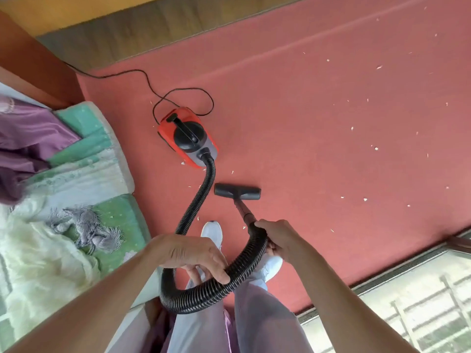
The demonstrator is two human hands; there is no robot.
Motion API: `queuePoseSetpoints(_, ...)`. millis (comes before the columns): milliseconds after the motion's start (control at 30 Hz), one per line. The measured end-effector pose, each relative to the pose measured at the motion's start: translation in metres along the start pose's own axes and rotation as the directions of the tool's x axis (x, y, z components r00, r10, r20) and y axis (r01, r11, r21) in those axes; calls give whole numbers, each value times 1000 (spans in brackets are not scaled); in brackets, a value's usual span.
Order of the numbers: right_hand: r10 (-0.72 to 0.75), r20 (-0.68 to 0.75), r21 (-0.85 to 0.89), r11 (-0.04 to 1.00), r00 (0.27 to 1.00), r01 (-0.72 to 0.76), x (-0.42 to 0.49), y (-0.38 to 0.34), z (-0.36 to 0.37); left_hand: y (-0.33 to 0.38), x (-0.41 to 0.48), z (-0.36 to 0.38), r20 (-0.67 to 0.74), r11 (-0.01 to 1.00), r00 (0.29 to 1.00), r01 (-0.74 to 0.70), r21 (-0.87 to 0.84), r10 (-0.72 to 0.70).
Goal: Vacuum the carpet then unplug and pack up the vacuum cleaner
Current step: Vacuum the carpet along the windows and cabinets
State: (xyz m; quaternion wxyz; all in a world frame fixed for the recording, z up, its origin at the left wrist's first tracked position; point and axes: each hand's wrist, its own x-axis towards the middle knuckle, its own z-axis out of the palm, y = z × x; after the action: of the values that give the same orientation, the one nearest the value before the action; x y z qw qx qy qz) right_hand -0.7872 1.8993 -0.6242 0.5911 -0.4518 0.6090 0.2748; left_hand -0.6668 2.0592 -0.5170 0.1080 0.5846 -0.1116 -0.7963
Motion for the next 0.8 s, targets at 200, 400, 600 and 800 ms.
queuePoseSetpoints(200,-71,-36,-93,993,997,67,3,-1,33,-48,18,-8,-20,999,1000,-7,-51,6)
queuePoseSetpoints(400,-143,-63,-231,965,988,125,12,-19,40,-72,38,-8,-12,970,994,-107,-218,107)
queuePoseSetpoints(600,-156,-71,-267,955,985,132,30,-29,32,-62,53,-9,-80,950,988,-148,-275,131)
queuePoseSetpoints(800,-45,-65,-166,986,997,34,23,-22,12,-44,44,-21,-39,975,991,-135,-177,130)
